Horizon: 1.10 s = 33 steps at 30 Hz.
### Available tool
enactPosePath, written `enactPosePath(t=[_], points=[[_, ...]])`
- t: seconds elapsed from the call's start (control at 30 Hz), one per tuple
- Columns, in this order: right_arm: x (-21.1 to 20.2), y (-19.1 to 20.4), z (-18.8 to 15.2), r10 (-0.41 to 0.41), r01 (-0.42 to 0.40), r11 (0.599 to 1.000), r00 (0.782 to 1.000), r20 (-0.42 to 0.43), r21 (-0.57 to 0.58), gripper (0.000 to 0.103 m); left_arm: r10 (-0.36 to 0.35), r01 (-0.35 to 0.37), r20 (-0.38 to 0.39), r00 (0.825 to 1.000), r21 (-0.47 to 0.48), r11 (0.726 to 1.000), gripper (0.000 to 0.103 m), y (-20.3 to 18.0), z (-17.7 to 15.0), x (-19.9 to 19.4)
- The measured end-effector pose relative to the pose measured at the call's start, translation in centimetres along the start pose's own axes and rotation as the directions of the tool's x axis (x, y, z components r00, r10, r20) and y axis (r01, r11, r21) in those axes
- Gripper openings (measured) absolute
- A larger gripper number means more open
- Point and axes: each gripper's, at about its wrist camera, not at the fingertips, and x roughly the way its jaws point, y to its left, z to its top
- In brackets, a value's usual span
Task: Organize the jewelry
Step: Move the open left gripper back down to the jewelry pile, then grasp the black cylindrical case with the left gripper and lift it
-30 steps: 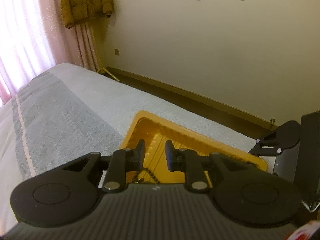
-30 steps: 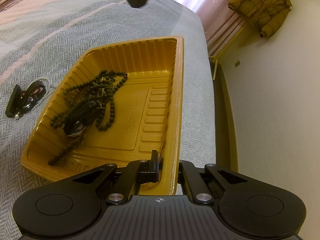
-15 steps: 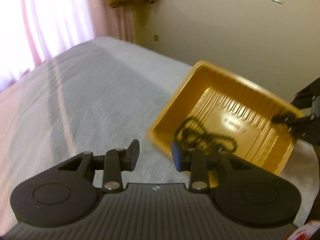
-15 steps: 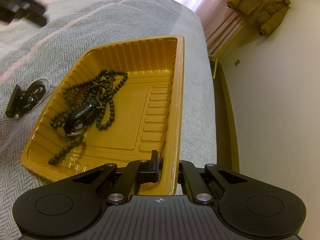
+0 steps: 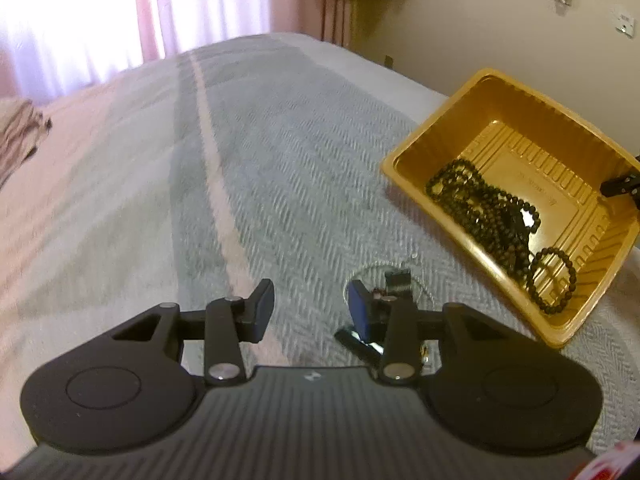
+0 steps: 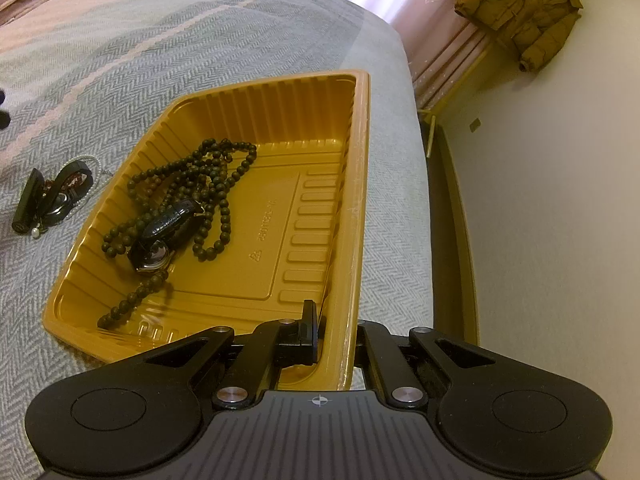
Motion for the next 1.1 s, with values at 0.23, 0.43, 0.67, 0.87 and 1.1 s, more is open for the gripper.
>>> enactPosePath(t=[0.23,0.43,0.67,0.87,1.1], points=[[0.0,0.0,0.0,0.001,-0.001,1.000,1.000,-0.001,0.001,0.003,-0.007,0.006,-0.019,1.000,-0.052,0.999,0.037,-0.3,-2.5,0.5],[-0.1,0.0,-0.1,0.000,0.000,1.000,1.000,0.003,-0.001,0.003,-0.011,0.010,-0.023,1.000,-0.028,1.000,0.037,-1.9,-3.9,1.3],[0.0,0.0,0.0,-0.001,0.001,1.000,1.000,0.003,-0.001,0.003,-0.065,0.061,-0.042,0.997,-0.085,0.994,0.037,-2.8,-4.8,3.0],[0.1,-0.1,-0.1,0.001,-0.001,1.000,1.000,0.001,0.004,0.003,-0.082,0.075,-0.050,0.995,-0.121,0.990,0.037,-4.1,-5.2,4.4],[0.2,-0.1,-0.1,0.002,-0.002,1.000,1.000,0.000,0.005,0.003,-0.057,0.048,-0.075,0.996,-0.120,0.992,0.039,-4.0,-5.6,5.0]])
